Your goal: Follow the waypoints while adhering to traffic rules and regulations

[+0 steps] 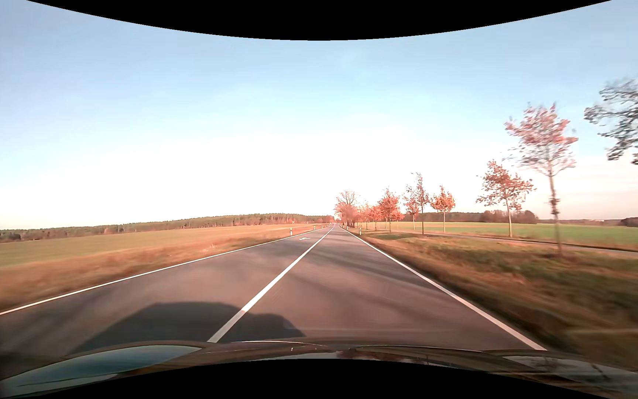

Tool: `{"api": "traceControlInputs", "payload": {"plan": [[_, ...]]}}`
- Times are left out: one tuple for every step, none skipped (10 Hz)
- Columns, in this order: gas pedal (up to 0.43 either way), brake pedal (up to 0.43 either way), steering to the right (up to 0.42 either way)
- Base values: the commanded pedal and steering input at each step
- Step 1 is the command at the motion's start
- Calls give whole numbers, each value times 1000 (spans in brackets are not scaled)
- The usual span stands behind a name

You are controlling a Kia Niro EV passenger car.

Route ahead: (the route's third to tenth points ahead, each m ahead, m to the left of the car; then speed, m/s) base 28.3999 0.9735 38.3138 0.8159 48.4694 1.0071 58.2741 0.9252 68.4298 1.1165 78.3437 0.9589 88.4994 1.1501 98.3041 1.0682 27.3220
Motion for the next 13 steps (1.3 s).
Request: {"api": "traceControlInputs", "payload": {"plan": [[197,0,0],[197,0,0],[197,0,0],[197,0,0],[197,0,0],[197,0,0],[197,0,0],[197,0,0],[197,0,0],[197,0,0],[197,0,0],[197,0,0],[197,0,0]]}}
